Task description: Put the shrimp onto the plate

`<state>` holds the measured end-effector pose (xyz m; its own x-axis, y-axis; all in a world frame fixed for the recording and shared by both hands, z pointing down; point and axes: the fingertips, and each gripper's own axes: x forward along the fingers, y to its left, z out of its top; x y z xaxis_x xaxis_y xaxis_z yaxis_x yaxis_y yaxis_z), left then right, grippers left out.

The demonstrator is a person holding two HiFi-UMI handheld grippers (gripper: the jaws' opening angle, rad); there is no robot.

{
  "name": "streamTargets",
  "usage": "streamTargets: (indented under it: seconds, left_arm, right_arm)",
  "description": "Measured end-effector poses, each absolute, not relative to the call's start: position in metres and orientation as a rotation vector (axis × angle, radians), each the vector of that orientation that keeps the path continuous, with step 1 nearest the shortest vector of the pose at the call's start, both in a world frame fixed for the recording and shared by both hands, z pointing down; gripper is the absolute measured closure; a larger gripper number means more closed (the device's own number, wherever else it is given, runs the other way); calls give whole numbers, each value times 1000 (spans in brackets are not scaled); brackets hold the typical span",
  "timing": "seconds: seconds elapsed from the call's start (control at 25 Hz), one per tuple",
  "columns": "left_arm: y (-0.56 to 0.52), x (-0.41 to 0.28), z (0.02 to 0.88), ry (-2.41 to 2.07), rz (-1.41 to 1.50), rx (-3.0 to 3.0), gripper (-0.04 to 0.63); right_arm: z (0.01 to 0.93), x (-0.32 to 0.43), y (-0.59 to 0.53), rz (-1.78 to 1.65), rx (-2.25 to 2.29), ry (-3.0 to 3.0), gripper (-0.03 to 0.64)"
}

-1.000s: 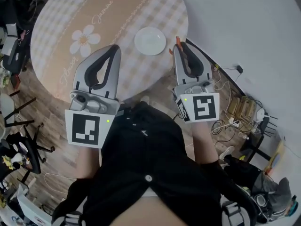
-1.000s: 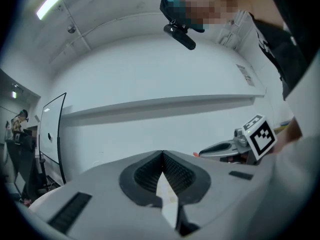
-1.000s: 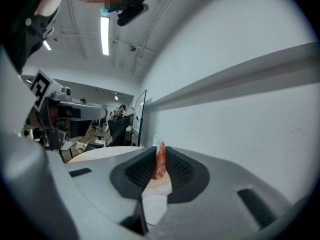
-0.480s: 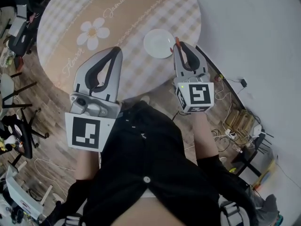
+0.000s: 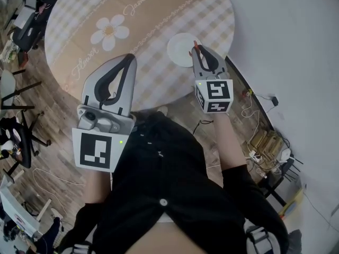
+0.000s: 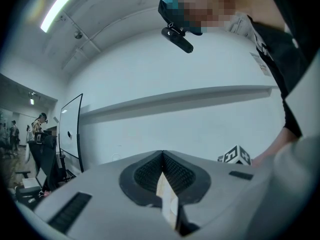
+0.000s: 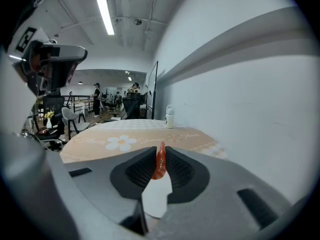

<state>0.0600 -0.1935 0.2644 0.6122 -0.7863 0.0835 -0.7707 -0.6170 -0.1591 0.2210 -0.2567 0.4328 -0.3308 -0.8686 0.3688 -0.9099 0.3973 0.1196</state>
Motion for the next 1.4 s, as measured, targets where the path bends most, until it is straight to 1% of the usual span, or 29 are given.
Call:
streamTargets:
  seconds: [0.24,0.56,1.0,1.4]
  left_arm:
    - [-192,51,267,1368,-228,-2702,592]
    - [-190,33,271,1436,-253,-2682,592]
    - [-187,24,274,1458,-266,-2674,592]
    - [-186,18,276,1457,-269,-2678,592]
  right_arm:
    - [470,218,-270,194,1468,-2240,572]
    - [521,216,-283,354,1425,-2177,572]
    - [581,218,-292,355,1291,-2024,572]
    - [605,222,-296,411,1261,-1938,572]
